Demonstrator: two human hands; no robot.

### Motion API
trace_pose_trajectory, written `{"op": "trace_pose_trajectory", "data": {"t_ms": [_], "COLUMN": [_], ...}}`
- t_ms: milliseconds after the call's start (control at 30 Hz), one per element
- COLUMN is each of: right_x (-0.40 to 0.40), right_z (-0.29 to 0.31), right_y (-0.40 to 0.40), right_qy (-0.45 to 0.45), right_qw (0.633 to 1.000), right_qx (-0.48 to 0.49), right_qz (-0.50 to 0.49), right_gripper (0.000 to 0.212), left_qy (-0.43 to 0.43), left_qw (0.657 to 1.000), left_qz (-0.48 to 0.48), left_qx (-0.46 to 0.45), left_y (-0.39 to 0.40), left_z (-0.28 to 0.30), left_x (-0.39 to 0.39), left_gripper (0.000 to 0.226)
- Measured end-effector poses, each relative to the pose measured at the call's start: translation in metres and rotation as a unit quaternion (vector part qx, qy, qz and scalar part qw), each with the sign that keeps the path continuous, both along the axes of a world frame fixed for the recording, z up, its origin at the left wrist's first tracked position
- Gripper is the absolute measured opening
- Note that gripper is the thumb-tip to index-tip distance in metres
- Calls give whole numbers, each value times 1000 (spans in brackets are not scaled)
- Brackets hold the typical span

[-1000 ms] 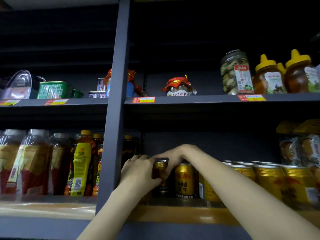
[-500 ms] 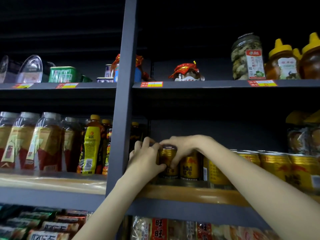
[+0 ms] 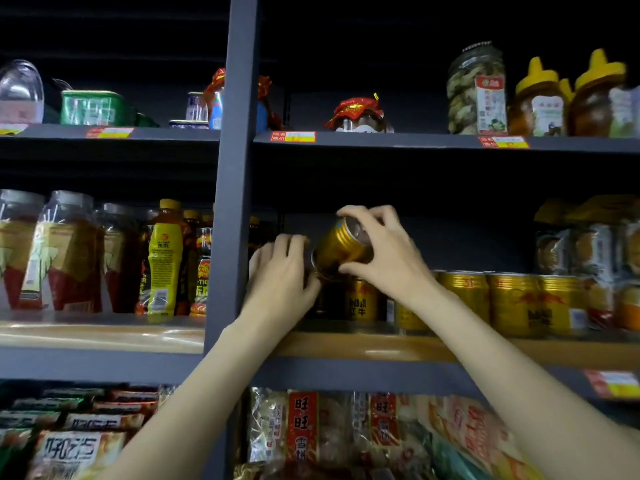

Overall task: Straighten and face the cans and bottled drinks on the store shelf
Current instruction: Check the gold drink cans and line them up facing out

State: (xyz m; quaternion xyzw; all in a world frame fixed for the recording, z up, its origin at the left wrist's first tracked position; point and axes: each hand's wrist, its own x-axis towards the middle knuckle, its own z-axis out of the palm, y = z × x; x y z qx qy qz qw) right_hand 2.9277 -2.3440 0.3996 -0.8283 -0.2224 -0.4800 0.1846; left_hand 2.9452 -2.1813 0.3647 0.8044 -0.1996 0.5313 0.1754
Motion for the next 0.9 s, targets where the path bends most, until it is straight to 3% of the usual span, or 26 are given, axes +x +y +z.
{"op": "trace_pose_trajectory", "data": {"t_ms": [100, 167, 200, 300, 400, 500, 567, 667, 800, 900], "right_x": [-34, -53, -61, -80, -88, -92, -98, -107, -109, -109], "right_z": [-10, -15, -18, -29, -41, -48, -50, -50, -52, -50], "right_y": [-22, -39, -46, -59, -57, -58, -59, -57, -50, -47], "right_qy": [-30, 5, 46, 158, 192, 237, 300, 331, 290, 226], "right_qw": [998, 986, 964, 846, 824, 826, 793, 732, 777, 810], "right_qx": [54, 151, 226, 391, 393, 362, 353, 420, 404, 384], "right_qz": [13, 68, 131, 326, 361, 360, 395, 421, 385, 380], "right_gripper": [69, 66, 64, 66, 67, 68, 63, 52, 45, 52], "left_qy": [-63, -74, -65, 40, 130, 91, 76, 106, 157, 205], "left_qw": [992, 984, 977, 943, 900, 880, 877, 856, 823, 809], "left_qz": [-105, -161, -198, -325, -403, -449, -467, -505, -542, -541], "left_qx": [-10, -28, -38, -61, -108, -124, -80, -33, -61, -103], "left_y": [1, 0, -3, -23, -44, -43, -34, -21, -14, -9], "left_z": [1, -3, -7, -15, -17, -17, -17, -18, -23, -21], "left_x": [-10, -23, -30, -53, -65, -68, -67, -68, -71, -70], "left_gripper": [41, 44, 48, 74, 80, 67, 66, 68, 68, 71]}}
